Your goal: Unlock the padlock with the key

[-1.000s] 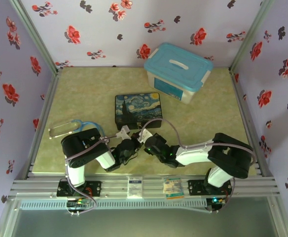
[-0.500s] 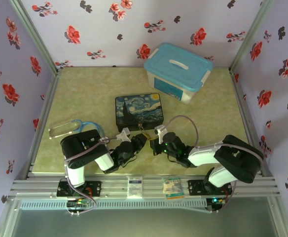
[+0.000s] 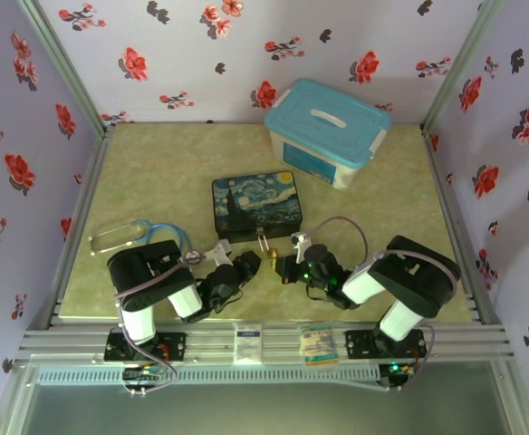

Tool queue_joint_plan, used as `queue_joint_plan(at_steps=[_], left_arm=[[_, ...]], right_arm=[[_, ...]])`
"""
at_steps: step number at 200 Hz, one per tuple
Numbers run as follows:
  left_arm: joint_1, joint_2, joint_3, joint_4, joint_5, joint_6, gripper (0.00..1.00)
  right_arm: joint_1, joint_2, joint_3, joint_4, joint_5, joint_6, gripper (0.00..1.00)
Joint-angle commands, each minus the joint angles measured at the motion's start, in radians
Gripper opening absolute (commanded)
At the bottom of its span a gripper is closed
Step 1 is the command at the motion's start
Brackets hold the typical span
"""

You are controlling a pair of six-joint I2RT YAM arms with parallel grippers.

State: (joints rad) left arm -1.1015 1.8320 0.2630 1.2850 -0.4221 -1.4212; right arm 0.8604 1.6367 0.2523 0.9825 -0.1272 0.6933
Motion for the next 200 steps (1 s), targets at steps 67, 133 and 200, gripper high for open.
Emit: queue_joint_plan(at_steps=[67,133,200], left_arm=[[-0.026,-0.295,0.289,-0.791,-0.089,0.294,0.33],[0.004,-0.132,0.397,-0.862,0.03,0.221,0.25],[-0.001,-0.075,0.429,-0.891,0.053,0.231,0.27]], right_arm=[[-0.022,0.038,0.001,0.004,-0.014,0.057,0.11],[-0.024,0.037,0.016,0.008,-0.03,0.059,0.11],[-0.023,0.023,0.015,0.035,-0.028,0.084,0.11]])
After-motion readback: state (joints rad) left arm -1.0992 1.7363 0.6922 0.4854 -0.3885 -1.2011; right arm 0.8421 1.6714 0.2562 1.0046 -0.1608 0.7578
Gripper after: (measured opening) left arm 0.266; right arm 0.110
